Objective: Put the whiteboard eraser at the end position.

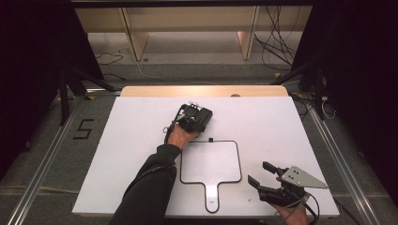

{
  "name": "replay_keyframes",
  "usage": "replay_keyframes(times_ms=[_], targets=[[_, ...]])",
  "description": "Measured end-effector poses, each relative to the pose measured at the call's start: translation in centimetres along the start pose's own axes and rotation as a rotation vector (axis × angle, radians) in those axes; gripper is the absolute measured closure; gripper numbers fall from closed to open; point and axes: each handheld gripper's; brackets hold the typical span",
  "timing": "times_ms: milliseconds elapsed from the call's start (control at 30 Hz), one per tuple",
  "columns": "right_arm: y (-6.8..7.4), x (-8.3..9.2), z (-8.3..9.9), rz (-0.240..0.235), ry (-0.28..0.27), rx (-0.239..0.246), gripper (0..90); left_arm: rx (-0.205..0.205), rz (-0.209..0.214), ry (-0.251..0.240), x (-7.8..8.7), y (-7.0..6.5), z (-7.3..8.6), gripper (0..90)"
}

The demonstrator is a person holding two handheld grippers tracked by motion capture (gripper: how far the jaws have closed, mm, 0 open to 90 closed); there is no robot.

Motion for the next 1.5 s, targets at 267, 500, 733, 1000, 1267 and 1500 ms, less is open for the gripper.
replay_keyframes(times_ms=[267,500,733,1000,1267,1500], targets=[[0.0,0.0,0.0,0.001,0.002,0.001,27.2,0.013,-0.004,0.027,-0.5,0.0,0.3,39.4],[0.0,0.0,0.0,0.003,0.002,-0.001,27.2,0.050,0.048,-0.045,1.0,0.7,0.3,30.3],[0.1,0.0,0.1,0.003,0.004,0.002,27.2,0.038,0.083,-0.105,3.4,1.1,-0.1,26.5],[0.1,0.0,0.1,0.001,0.007,-0.002,27.2,0.038,0.111,-0.143,5.3,1.2,0.5,21.8],[-0.1,-0.1,0.2,-0.009,0.008,-0.020,27.2,0.004,0.141,-0.217,9.1,0.9,2.7,20.3],[-0.1,-0.1,0.2,-0.012,0.015,-0.025,27.2,-0.005,0.158,-0.266,12.1,0.4,5.7,19.3]])
Point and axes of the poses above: each handheld gripper's, and its own axes: x roughly backward along the jaws, z roughly out of its underside, y roughly to its left, and after that the axes turned 4 degrees about -x, right-handed
